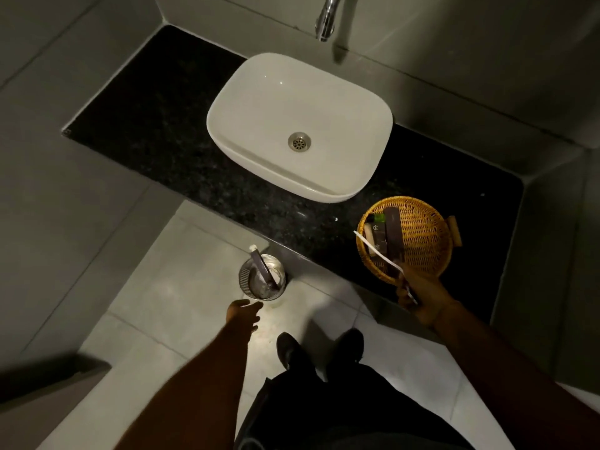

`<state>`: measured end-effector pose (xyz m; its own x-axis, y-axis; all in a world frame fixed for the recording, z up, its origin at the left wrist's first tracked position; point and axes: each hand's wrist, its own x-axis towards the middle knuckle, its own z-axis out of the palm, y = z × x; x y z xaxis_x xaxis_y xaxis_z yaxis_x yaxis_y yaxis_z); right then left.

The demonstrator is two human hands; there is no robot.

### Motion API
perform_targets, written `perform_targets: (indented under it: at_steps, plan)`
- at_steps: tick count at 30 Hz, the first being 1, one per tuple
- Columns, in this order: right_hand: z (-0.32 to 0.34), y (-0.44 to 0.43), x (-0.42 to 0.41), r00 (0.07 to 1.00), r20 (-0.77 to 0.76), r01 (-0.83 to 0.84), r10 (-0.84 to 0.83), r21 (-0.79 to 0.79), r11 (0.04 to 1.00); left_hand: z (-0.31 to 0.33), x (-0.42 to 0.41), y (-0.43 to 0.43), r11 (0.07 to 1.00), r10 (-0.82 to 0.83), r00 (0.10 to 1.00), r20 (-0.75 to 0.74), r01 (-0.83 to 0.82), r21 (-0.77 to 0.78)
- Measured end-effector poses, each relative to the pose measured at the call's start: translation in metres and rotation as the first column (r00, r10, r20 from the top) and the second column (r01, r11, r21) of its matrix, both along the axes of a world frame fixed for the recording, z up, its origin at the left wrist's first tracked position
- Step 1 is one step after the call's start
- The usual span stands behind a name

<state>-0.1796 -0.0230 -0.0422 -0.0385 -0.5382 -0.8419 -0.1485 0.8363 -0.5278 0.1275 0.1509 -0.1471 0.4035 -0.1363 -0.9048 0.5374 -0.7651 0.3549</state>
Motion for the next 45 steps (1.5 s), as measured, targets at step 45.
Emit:
perform_targets:
  at_steps: [45]
  plan:
    - [0.014,-0.102,-0.067,0.985,-0.172,-0.074,0.028,-0.269,0.96,0.114,-0.172,-0.23,-0.067,-0.824,-0.082,0.561,0.997,0.047]
